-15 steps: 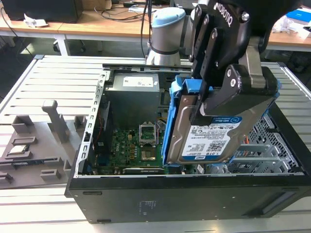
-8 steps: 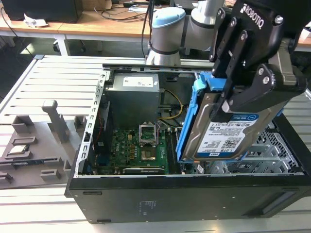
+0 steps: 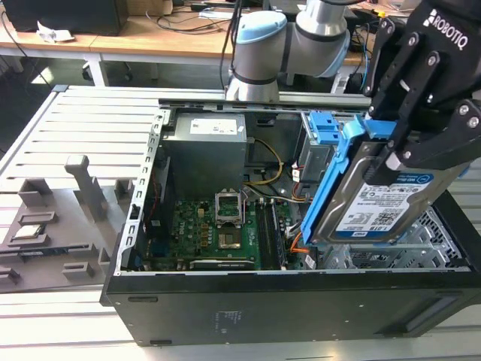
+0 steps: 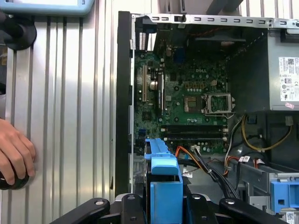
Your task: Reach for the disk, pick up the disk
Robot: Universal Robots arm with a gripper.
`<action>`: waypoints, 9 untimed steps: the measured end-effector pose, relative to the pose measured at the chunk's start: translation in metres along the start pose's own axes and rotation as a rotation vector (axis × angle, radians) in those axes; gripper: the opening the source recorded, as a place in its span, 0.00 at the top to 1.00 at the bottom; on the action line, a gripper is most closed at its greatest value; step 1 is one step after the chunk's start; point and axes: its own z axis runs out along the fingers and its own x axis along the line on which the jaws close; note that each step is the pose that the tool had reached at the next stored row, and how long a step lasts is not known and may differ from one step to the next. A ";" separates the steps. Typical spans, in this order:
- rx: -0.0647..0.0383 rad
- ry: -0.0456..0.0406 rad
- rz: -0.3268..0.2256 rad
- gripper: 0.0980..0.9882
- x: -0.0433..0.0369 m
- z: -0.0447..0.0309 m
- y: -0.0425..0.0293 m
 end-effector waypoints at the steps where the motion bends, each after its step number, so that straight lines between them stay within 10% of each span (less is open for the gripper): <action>1: -0.003 0.0001 0.000 0.70 -0.0017 0.0000 -0.0049; 9: -0.019 0.0013 -0.015 0.70 -0.0064 0.0035 -0.0478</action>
